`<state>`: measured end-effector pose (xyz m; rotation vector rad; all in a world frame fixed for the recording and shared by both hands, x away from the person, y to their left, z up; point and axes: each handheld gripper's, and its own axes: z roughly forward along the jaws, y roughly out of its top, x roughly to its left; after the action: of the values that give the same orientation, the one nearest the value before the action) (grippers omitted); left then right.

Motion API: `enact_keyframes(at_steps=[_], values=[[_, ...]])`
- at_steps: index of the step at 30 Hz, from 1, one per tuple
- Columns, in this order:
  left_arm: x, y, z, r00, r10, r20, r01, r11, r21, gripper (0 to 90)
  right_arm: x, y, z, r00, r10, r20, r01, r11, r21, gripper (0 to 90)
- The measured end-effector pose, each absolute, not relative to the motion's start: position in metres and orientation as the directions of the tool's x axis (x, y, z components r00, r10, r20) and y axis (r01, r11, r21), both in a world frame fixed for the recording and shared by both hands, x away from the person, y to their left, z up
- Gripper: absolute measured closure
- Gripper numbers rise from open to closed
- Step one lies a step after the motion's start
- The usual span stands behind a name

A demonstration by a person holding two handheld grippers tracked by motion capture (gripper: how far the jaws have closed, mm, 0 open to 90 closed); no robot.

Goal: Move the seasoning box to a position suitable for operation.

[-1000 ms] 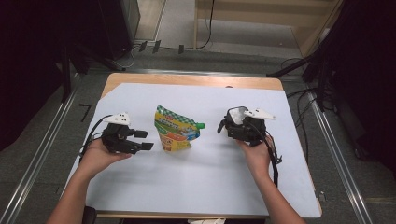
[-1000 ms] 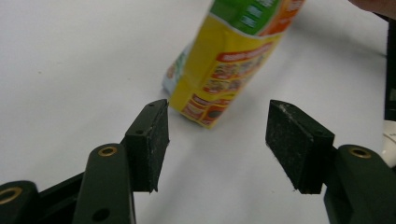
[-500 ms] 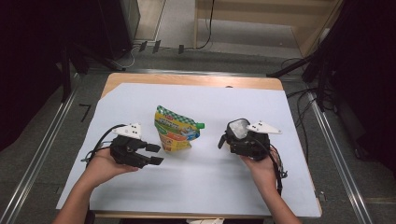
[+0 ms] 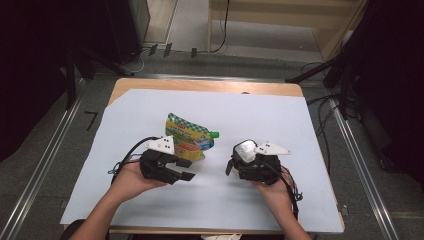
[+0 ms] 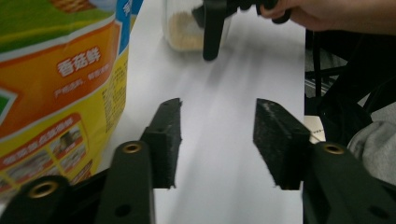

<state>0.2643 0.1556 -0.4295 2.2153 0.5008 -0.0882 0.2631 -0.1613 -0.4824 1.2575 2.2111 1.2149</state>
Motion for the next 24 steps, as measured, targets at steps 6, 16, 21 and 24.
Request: enact_keyframes(at_steps=[6, 16, 21, 24], values=[[0.266, 0.145, -0.433, 0.925, 0.304, -0.228, 0.37, -0.582, 0.724, 56.4, 0.26, -0.148, -0.489, -0.599, 0.793, 0.111, 0.522, 0.281, 0.805, 15.5], [0.264, 0.127, -0.439, 0.939, 0.277, -0.202, 0.333, -0.599, 0.728, 55.4, 0.256, -0.144, -0.498, -0.647, 0.759, 0.074, 0.478, 0.328, 0.815, 15.3], [0.264, 0.119, -0.441, 0.942, 0.277, -0.188, 0.322, -0.599, 0.733, 59.5, 0.256, -0.148, -0.5, -0.676, 0.732, 0.087, 0.499, 0.367, 0.785, 12.5], [0.266, 0.117, -0.441, 0.938, 0.284, -0.198, 0.335, -0.598, 0.728, 61.1, 0.256, -0.149, -0.498, -0.681, 0.727, 0.093, 0.51, 0.379, 0.772, 12.0]])
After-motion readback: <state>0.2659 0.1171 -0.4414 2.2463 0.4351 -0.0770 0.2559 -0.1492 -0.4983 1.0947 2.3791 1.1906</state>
